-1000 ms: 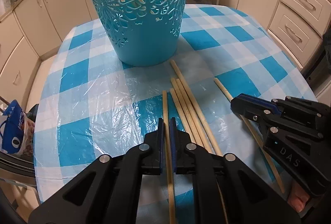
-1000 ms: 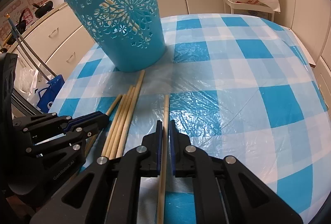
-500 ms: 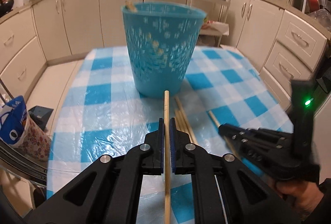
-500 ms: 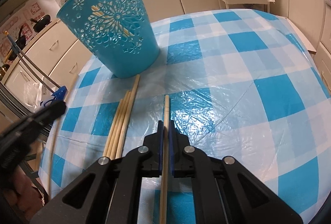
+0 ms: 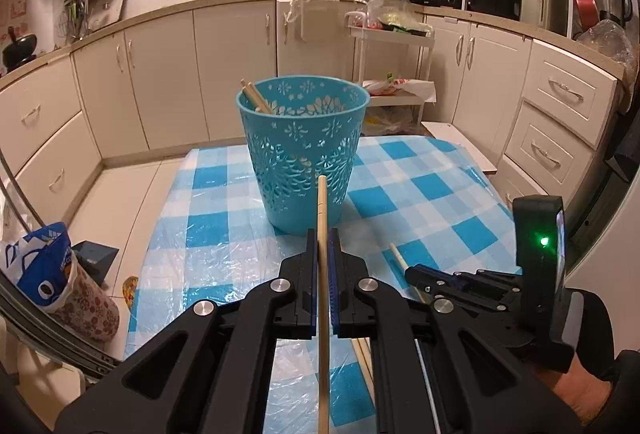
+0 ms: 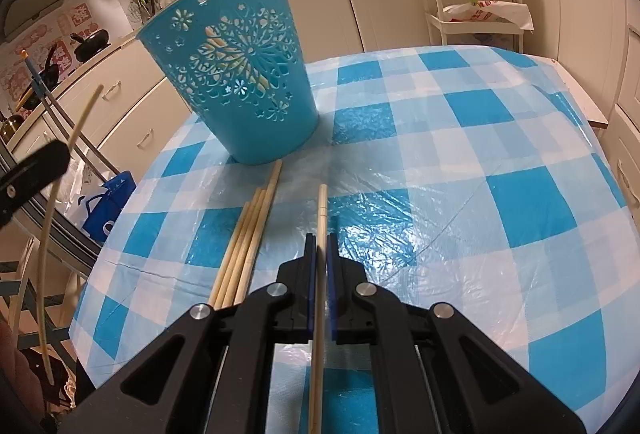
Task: Organize utensils
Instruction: 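Carry the left gripper's stick over the teal cup and drop it in while the right holds its stick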
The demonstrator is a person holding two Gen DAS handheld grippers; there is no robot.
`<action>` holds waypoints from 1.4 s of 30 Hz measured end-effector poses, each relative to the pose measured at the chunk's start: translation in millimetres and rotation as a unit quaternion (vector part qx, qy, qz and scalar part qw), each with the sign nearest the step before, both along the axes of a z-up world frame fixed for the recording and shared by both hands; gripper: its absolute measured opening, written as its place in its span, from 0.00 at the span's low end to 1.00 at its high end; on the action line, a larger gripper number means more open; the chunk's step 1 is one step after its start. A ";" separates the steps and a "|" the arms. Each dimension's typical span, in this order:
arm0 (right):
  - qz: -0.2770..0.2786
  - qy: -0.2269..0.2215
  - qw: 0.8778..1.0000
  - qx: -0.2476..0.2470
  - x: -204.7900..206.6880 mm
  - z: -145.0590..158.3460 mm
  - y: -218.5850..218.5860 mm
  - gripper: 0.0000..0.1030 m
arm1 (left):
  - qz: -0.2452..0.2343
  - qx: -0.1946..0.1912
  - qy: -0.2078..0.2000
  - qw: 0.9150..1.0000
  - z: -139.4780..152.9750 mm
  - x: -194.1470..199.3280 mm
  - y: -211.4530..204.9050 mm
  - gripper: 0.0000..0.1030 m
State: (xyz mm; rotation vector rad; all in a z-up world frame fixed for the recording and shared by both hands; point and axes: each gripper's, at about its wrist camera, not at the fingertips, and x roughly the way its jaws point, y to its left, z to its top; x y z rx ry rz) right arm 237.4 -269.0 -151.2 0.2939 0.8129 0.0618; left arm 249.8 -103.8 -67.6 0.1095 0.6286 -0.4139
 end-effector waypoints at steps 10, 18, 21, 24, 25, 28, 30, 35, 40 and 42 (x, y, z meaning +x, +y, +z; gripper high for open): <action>-0.002 -0.022 1.000 0.015 -5.5 4.2 -4.0 0.06 | 0.003 -0.047 -0.028 0.998 22.9 0.3 13.3 0.05; -0.010 -0.039 0.998 0.038 -8.7 7.4 -12.2 0.06 | 0.014 -0.110 -0.087 0.990 67.5 7.2 32.6 0.05; -0.010 -0.043 0.998 0.042 -8.9 7.9 -12.9 0.06 | 0.016 -0.129 -0.105 0.986 79.9 8.9 34.6 0.04; -0.009 -0.045 0.998 0.045 -9.6 8.4 -13.0 0.06 | 0.020 -0.154 -0.131 0.979 94.8 15.2 36.3 0.05; -0.009 -0.045 0.998 0.045 -9.7 8.4 -13.1 0.06 | 0.021 -0.162 -0.137 0.977 99.2 18.1 36.1 0.04; -0.007 -0.046 0.998 0.044 -9.9 8.5 -12.3 0.06 | 0.021 -0.186 -0.156 0.970 110.3 31.2 33.8 0.04; -0.006 -0.045 0.998 0.045 -9.6 8.1 -12.0 0.06 | 0.021 -0.198 -0.164 0.966 115.0 46.2 28.2 0.05; -0.003 -0.041 0.998 0.049 -8.8 6.0 -12.4 0.06 | 0.030 -0.224 -0.179 0.957 121.6 81.5 14.5 0.04; 0.003 -0.034 0.998 0.051 -6.7 3.6 -11.2 0.06 | 0.057 -0.253 -0.196 0.946 122.9 120.1 6.4 0.04; 0.004 -0.033 0.998 0.054 -6.1 3.0 -11.5 0.06 | 0.072 -0.260 -0.189 0.944 114.4 141.9 1.7 0.05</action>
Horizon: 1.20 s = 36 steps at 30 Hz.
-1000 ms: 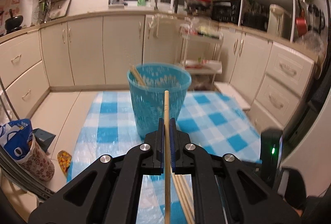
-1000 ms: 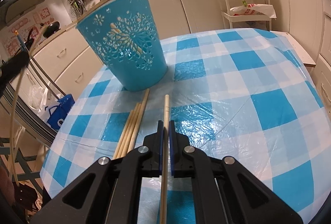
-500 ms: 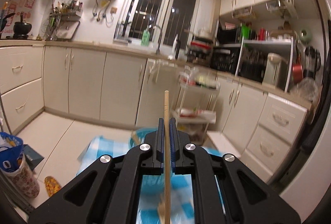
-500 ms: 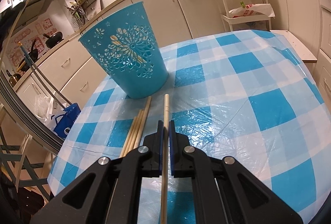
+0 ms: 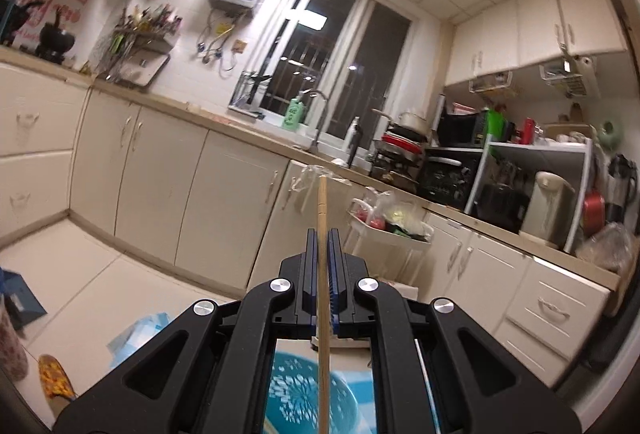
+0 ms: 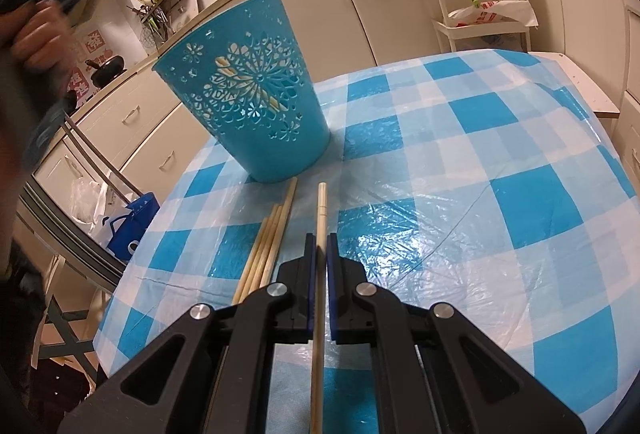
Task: Organize utensils
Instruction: 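Carry the left gripper's stick over the teal cup and drop it in while the right holds its stick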
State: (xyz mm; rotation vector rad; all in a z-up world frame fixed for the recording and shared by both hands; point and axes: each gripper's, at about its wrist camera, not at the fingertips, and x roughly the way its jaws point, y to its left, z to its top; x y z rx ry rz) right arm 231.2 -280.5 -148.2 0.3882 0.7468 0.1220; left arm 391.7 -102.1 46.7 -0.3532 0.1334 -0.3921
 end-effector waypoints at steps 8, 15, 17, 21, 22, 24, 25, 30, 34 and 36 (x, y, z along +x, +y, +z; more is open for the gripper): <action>-0.004 0.002 1.000 0.013 0.2 -1.5 -4.6 0.06 | 0.031 0.015 0.032 0.999 -49.9 29.0 -18.2 0.05; -0.011 0.001 1.000 0.025 -1.4 -1.5 -10.4 0.06 | 0.035 0.050 0.037 0.997 -70.3 13.9 -30.1 0.05; -0.013 0.003 1.000 0.027 -1.1 -1.9 -11.4 0.06 | 0.033 0.052 0.039 0.997 -67.4 10.8 -29.3 0.05; -0.024 -0.002 0.999 0.037 -2.6 -1.3 -16.0 0.06 | 0.034 0.063 0.035 0.997 -60.3 -2.3 -21.5 0.05; -0.025 -0.001 0.999 0.038 -2.4 -1.6 -16.5 0.06 | 0.035 0.067 0.036 0.996 -60.0 -3.0 -20.1 0.05; -0.027 0.000 0.999 0.037 -1.9 -2.1 -16.8 0.06 | 0.036 0.075 0.046 0.996 -59.9 -1.3 -17.3 0.05; -0.027 0.001 0.999 0.036 -1.9 -2.2 -16.7 0.06 | 0.035 0.075 0.058 0.995 -60.9 1.3 -15.3 0.05; -0.028 0.001 0.999 0.035 -2.4 -2.3 -16.4 0.06 | -0.004 0.072 0.131 0.989 -67.3 17.4 -11.1 0.20; -0.024 -0.003 0.999 0.031 -2.6 -1.5 -14.4 0.06 | -0.006 0.110 0.195 0.975 -68.1 36.7 -19.7 0.44; -0.025 -0.002 0.999 0.033 -2.4 -1.8 -14.9 0.06 | -0.008 0.130 0.219 0.967 -69.9 45.2 -23.7 0.45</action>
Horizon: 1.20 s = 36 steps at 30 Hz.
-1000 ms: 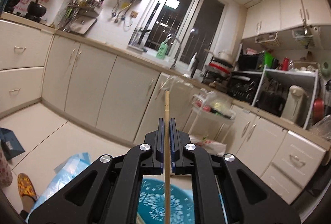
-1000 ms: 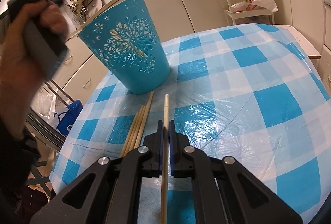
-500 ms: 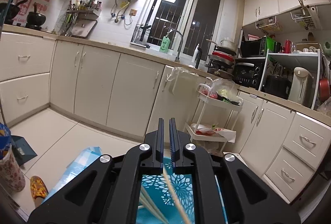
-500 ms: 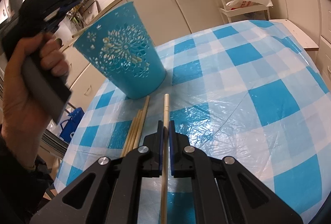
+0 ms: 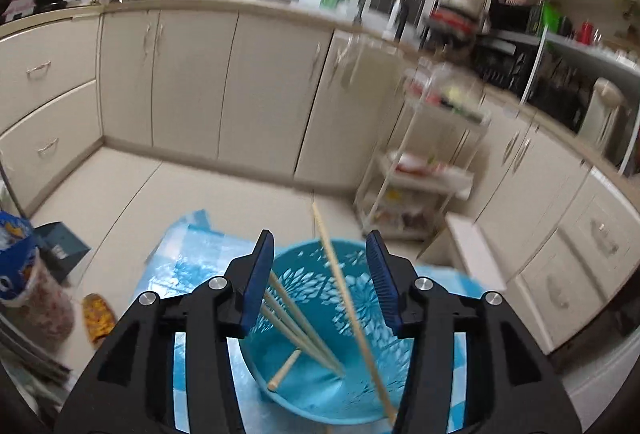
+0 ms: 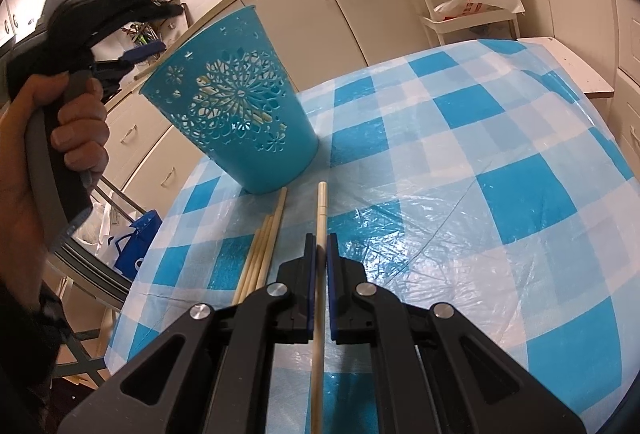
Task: Organize utensils
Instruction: 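Carry the left gripper's stick over the teal cup and drop it in while the right holds its stick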
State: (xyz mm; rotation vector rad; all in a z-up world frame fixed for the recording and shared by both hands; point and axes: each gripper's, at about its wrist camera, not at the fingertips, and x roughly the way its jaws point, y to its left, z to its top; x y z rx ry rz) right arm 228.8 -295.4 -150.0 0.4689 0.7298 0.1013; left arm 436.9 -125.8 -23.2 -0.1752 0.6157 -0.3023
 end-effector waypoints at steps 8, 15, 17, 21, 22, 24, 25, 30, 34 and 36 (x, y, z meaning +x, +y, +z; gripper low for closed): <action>0.000 -0.002 1.000 0.007 -0.5 -0.2 -1.9 0.06 | -0.026 0.112 0.037 0.993 -5.7 20.2 -33.5 0.45; -0.001 0.001 1.000 0.007 -0.1 -0.1 -1.7 0.06 | -0.055 0.147 0.075 0.985 -14.6 38.7 -47.2 0.25; -0.001 0.003 1.000 0.007 0.4 -0.6 -1.7 0.06 | -0.061 0.143 0.083 0.984 -17.0 42.9 -46.1 0.11; -0.007 0.002 1.000 0.012 0.3 -0.8 -4.6 0.06 | -0.063 0.137 0.071 0.986 -15.3 41.5 -41.8 0.07; -0.008 0.002 1.000 0.013 0.2 -0.9 -5.4 0.06 | -0.063 0.131 0.067 0.987 -12.9 39.9 -40.6 0.06; -0.008 0.002 1.000 0.014 -0.3 -0.9 -5.9 0.06 | -0.062 0.120 0.053 0.989 -5.7 34.1 -36.5 0.04; -0.007 0.002 1.000 0.013 -0.3 -0.8 -5.4 0.06 | -0.057 0.111 0.039 0.991 -0.3 30.0 -32.7 0.04; -0.002 0.003 1.000 0.006 0.3 -0.3 -2.9 0.06 | -0.031 0.010 -0.006 0.999 22.2 19.8 -4.8 0.04; -0.002 0.004 1.000 0.008 0.6 -0.7 -3.6 0.06 | -0.022 -0.079 -0.056 0.995 41.2 13.9 9.6 0.04; -0.001 0.003 1.000 0.008 0.5 -0.5 -3.2 0.06 | -0.017 -0.088 -0.072 0.993 46.0 15.6 7.5 0.04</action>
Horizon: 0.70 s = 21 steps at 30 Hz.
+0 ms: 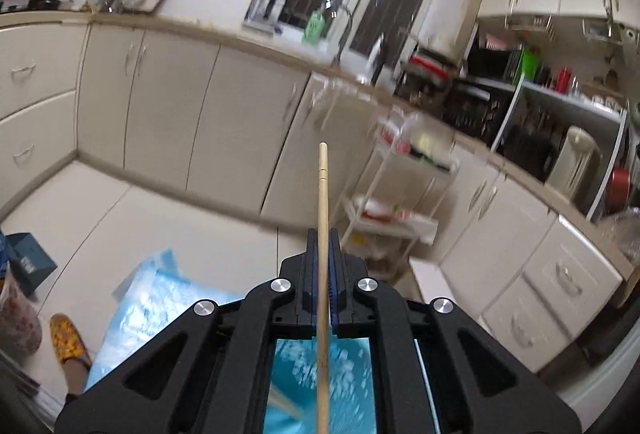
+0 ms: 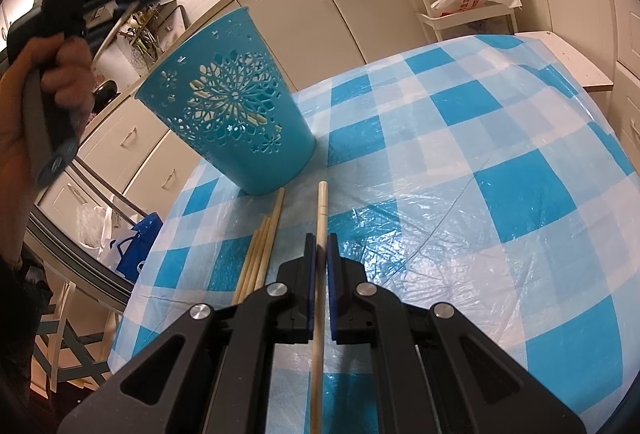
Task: Organize utensils
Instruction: 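Carry the left gripper's stick over the teal cup and drop it in while the right holds its stick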
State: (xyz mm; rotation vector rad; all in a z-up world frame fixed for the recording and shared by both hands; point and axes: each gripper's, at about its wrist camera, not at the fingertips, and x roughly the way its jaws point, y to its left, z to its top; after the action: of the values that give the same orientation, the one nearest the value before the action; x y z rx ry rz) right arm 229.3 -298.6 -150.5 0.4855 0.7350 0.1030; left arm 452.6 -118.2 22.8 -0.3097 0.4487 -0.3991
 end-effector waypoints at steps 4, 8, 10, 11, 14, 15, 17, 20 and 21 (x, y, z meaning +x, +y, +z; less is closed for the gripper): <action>0.001 -0.002 1.000 0.002 -0.4 -0.1 -0.7 0.06 | 0.004 -0.008 0.025 1.000 -10.5 14.1 -12.5 0.04; -0.001 -0.003 1.000 0.009 -0.7 -0.5 -2.5 0.06 | -0.002 0.002 0.045 0.999 -26.5 13.4 -21.9 0.04; -0.001 -0.003 1.000 0.010 -1.0 -0.2 -2.5 0.06 | -0.004 0.010 0.050 0.999 -30.9 10.7 -22.9 0.04; -0.001 -0.004 1.000 0.010 -0.9 -0.1 -2.5 0.06 | -0.005 0.015 0.049 0.999 -32.0 8.7 -23.2 0.04; -0.002 -0.005 1.000 0.012 -1.2 0.0 -3.4 0.06 | -0.006 0.033 0.052 0.998 -34.7 1.1 -21.9 0.04; -0.003 -0.005 1.000 0.013 -1.2 0.1 -3.4 0.06 | -0.007 0.041 0.055 0.998 -35.6 -1.4 -21.4 0.04; -0.002 -0.006 1.000 0.013 -1.3 0.2 -3.2 0.06 | -0.001 0.074 0.058 0.996 -37.7 -9.1 -20.8 0.05; -0.001 -0.006 1.000 0.009 -1.5 0.7 -2.0 0.06 | 0.012 0.141 0.069 0.988 -40.8 -15.2 -21.4 0.27; -0.001 -0.006 1.000 0.008 -1.5 0.9 -1.6 0.06 | 0.020 0.161 0.068 0.984 -40.6 -17.9 -20.5 0.43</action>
State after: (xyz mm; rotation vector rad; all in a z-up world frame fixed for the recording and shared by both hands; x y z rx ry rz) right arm 227.8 -300.1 -149.6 0.5006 0.7225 0.1100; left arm 434.7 -138.8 -17.8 -0.0323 0.6312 -0.2604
